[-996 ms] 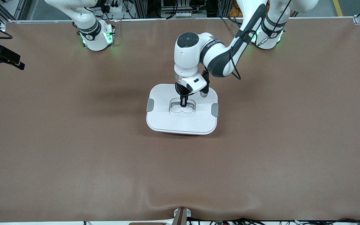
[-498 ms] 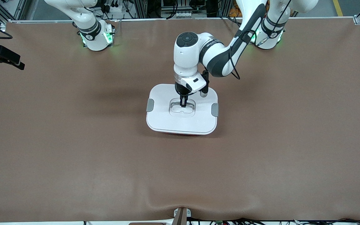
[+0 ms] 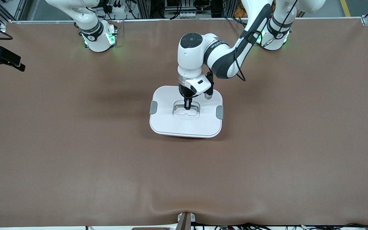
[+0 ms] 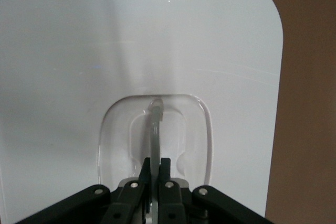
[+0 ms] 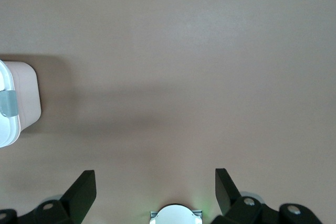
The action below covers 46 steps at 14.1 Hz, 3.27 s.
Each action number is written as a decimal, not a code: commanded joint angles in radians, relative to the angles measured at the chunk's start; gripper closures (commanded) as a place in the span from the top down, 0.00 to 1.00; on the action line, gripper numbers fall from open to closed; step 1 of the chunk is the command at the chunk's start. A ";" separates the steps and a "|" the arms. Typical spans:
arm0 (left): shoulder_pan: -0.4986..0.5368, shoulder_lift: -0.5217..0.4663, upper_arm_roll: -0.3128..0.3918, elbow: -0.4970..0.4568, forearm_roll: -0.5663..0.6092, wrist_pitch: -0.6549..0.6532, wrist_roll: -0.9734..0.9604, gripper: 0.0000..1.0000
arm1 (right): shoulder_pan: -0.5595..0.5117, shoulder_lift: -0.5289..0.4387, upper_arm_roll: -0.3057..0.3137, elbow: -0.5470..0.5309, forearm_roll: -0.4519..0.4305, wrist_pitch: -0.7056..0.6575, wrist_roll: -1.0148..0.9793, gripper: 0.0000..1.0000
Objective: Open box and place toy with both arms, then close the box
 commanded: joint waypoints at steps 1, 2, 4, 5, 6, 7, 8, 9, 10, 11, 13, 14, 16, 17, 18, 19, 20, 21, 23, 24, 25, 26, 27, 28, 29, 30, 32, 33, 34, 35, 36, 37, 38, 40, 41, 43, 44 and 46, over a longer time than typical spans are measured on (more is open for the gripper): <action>0.001 0.011 0.005 -0.001 0.032 0.021 -0.044 0.00 | -0.005 -0.007 0.001 0.006 0.011 -0.004 0.005 1.00; 0.001 0.011 0.005 0.000 0.032 0.019 -0.045 0.00 | -0.005 -0.007 0.001 0.006 0.011 -0.004 0.005 1.00; 0.003 0.006 0.005 0.005 0.032 0.013 -0.044 0.47 | -0.006 -0.007 0.001 0.007 0.011 -0.003 0.003 1.00; 0.003 0.003 0.005 0.008 0.032 0.010 -0.044 0.69 | -0.005 -0.005 0.001 0.013 0.011 -0.001 0.003 1.00; 0.004 0.000 0.005 0.011 0.032 0.010 -0.042 0.97 | -0.003 -0.002 0.001 0.013 0.011 -0.001 0.003 1.00; 0.003 -0.004 0.005 0.022 0.032 0.002 -0.039 1.00 | -0.002 0.001 0.001 0.015 0.011 -0.001 0.006 1.00; 0.004 -0.011 0.005 0.034 0.032 -0.016 -0.036 1.00 | -0.002 0.001 0.001 0.015 0.011 -0.001 0.006 1.00; 0.006 -0.012 0.005 0.052 0.032 -0.043 -0.032 1.00 | 0.001 0.001 0.001 0.015 0.011 -0.003 0.006 1.00; 0.009 -0.020 0.005 0.074 0.032 -0.080 -0.030 1.00 | 0.000 0.001 0.001 0.015 0.011 -0.003 0.005 1.00; 0.010 -0.035 0.005 0.087 0.032 -0.112 -0.018 1.00 | 0.000 0.001 0.001 0.015 0.011 -0.003 0.005 1.00; 0.015 -0.058 0.012 0.103 0.018 -0.148 0.050 1.00 | 0.000 0.001 0.001 0.015 0.011 -0.003 0.005 1.00; 0.031 -0.061 0.012 0.115 0.018 -0.162 0.073 1.00 | 0.000 0.001 0.001 0.015 0.011 -0.003 0.005 1.00; 0.056 -0.064 0.009 0.152 0.012 -0.195 0.114 1.00 | 0.000 0.001 0.001 0.015 0.011 -0.003 0.005 1.00; 0.067 -0.069 0.009 0.163 0.000 -0.208 0.146 1.00 | -0.002 0.001 0.001 0.015 0.011 -0.003 0.005 1.00; 0.085 -0.080 0.009 0.172 -0.022 -0.226 0.194 1.00 | -0.005 0.001 0.001 0.015 0.011 -0.003 0.003 1.00; 0.107 -0.087 0.007 0.181 -0.051 -0.243 0.243 1.00 | -0.005 0.001 0.001 0.015 0.011 -0.004 0.003 1.00; 0.128 -0.096 0.009 0.192 -0.080 -0.257 0.296 1.00 | -0.003 0.001 0.001 0.015 0.011 -0.004 0.003 1.00; 0.150 -0.101 0.009 0.200 -0.103 -0.274 0.350 1.00 | -0.003 0.001 0.001 0.015 0.011 -0.004 0.003 1.00; 0.191 -0.115 0.009 0.210 -0.120 -0.294 0.442 1.00 | -0.003 0.001 0.001 0.015 0.011 -0.004 0.003 1.00; 0.208 -0.118 0.007 0.212 -0.131 -0.295 0.484 1.00 | -0.005 0.001 0.001 0.015 0.011 -0.004 0.003 1.00; 0.226 -0.121 0.007 0.212 -0.143 -0.297 0.530 1.00 | -0.005 0.001 0.001 0.015 0.011 -0.004 0.002 1.00; 0.248 -0.132 0.007 0.210 -0.146 -0.303 0.580 1.00 | -0.006 0.001 0.001 0.015 0.011 -0.004 0.002 1.00; 0.269 -0.132 0.007 0.212 -0.146 -0.326 0.637 1.00 | -0.006 0.001 0.001 0.015 0.011 -0.004 0.002 1.00; 0.291 -0.133 0.005 0.212 -0.148 -0.340 0.701 1.00 | -0.006 0.001 0.001 0.015 0.011 -0.004 0.002 1.00; 0.311 -0.139 0.007 0.212 -0.163 -0.349 0.758 1.00 | -0.005 0.001 0.001 0.015 0.011 -0.003 0.002 1.00; 0.338 -0.141 0.005 0.212 -0.184 -0.356 0.812 1.00 | -0.005 0.001 0.001 0.015 0.011 -0.004 0.002 1.00; 0.401 -0.162 -0.001 0.209 -0.201 -0.386 0.918 1.00 | -0.003 0.001 0.001 0.015 0.011 -0.004 0.002 1.00; 0.426 -0.167 -0.010 0.210 -0.214 -0.407 0.982 1.00 | -0.003 0.001 0.001 0.015 0.011 -0.004 0.002 1.00; 0.450 -0.170 -0.011 0.212 -0.224 -0.421 1.052 1.00 | -0.003 0.001 0.001 0.015 0.011 -0.003 0.002 1.00; 0.490 -0.178 -0.021 0.212 -0.230 -0.436 1.117 1.00 | -0.005 0.001 0.001 0.015 0.011 -0.003 0.002 1.00; 0.522 -0.184 -0.037 0.212 -0.238 -0.447 1.168 1.00 | -0.005 0.001 0.001 0.015 0.011 -0.003 0.002 1.00; 0.556 -0.189 -0.048 0.212 -0.238 -0.449 1.220 1.00 | -0.005 0.001 0.001 0.015 0.011 -0.004 0.002 1.00; 0.581 -0.193 -0.056 0.213 -0.241 -0.450 1.269 1.00 | -0.005 0.001 0.001 0.015 0.011 -0.004 0.002 1.00; 0.619 -0.205 -0.056 0.241 -0.241 -0.490 1.378 1.00 | -0.005 0.001 0.001 0.015 0.011 -0.004 0.002 1.00; 0.637 -0.205 -0.054 0.267 -0.241 -0.533 1.456 1.00 | -0.005 0.001 0.001 0.015 0.011 -0.004 0.002 1.00; 0.699 -0.213 -0.063 0.284 -0.241 -0.602 1.617 1.00 | -0.003 0.001 0.001 0.015 0.011 -0.004 0.002 1.00; 0.726 -0.222 -0.073 0.284 -0.241 -0.628 1.687 1.00 | -0.005 0.001 0.001 0.015 0.011 -0.004 0.002 1.00; 0.745 -0.256 -0.070 0.284 -0.241 -0.677 1.818 1.00 | -0.008 0.001 0.001 0.015 0.011 -0.004 0.002 1.00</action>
